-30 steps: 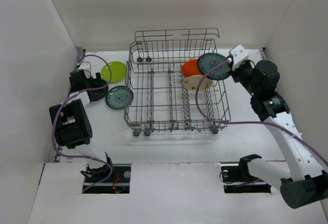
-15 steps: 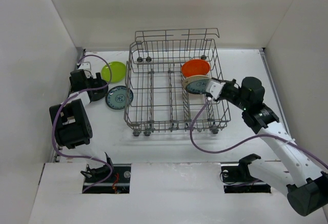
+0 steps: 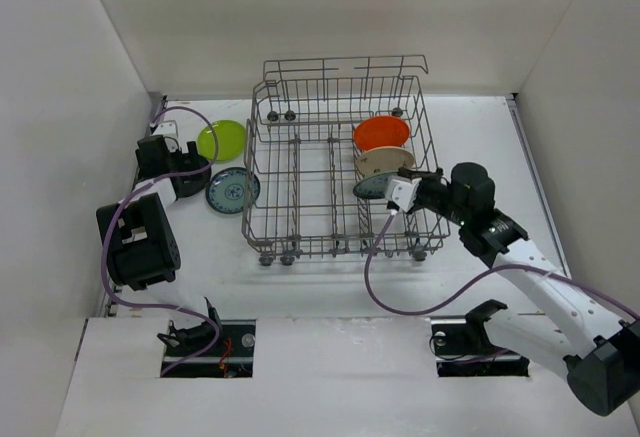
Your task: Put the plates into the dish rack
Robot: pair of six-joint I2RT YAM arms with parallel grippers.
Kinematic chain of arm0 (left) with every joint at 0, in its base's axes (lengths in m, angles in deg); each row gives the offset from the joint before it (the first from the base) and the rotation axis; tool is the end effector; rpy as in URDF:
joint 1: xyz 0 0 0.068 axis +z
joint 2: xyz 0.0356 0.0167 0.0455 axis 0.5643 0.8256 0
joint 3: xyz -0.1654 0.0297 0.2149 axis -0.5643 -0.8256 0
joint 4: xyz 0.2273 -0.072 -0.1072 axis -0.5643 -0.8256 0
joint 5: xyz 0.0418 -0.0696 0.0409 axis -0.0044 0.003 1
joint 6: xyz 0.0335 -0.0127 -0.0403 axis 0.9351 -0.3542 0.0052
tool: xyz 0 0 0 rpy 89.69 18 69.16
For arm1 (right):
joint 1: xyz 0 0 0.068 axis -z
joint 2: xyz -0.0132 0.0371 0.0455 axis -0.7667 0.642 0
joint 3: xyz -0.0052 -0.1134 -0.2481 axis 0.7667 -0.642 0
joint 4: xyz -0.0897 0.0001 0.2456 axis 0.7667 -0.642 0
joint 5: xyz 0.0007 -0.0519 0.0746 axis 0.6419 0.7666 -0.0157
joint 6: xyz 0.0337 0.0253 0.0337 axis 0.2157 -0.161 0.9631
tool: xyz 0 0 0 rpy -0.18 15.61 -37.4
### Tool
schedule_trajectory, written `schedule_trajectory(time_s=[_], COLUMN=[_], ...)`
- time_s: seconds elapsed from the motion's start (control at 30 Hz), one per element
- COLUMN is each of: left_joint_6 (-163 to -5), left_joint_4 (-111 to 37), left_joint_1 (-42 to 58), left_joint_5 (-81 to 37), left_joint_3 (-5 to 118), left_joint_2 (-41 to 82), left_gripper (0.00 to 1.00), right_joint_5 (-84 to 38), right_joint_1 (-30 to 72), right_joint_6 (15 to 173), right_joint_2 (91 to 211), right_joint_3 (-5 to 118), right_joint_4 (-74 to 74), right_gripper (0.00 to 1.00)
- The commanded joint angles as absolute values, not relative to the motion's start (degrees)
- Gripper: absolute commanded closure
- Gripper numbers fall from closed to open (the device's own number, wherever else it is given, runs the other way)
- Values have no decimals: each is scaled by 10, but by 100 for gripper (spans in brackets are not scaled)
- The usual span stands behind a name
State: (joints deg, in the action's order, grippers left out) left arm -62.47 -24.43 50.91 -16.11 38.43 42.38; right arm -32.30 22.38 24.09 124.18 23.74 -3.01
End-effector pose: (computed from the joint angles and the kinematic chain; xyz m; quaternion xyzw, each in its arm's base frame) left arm 0.3538 0.1036 0.2014 -0.0408 0.8564 0.0981 0.5052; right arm 0.1919 0.1124 0.3128 -0.6194 0.4847 -0.0759 0.6129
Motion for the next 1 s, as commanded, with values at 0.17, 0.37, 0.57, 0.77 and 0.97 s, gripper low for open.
schedule_trajectory(time_s=[0.17, 0.37, 0.57, 0.77, 0.97], left_joint_6=[-621, -621, -621, -621, -621], left_joint_4=[-223, -228, -229, -230, -230], left_joint_1=[507, 507, 507, 507, 507], left_joint_5=[-157, -157, -157, -157, -158], left_joint_3=[384, 390, 391, 392, 393], left_joint_2=[400, 403, 404, 406, 407], left_gripper=[0, 0, 0, 0, 0], right_joint_5=[-268, -248, -244, -237, -232], right_joint_1=[194, 187, 177, 160, 163], right_joint_6=[240, 253, 264, 297, 322], right_joint_2=[1254, 1262, 1254, 1246, 1211], right_joint_3=[203, 182, 160, 148, 155], right_joint_4=[18, 23, 15, 7, 7], right_gripper=[100, 100, 100, 65, 9])
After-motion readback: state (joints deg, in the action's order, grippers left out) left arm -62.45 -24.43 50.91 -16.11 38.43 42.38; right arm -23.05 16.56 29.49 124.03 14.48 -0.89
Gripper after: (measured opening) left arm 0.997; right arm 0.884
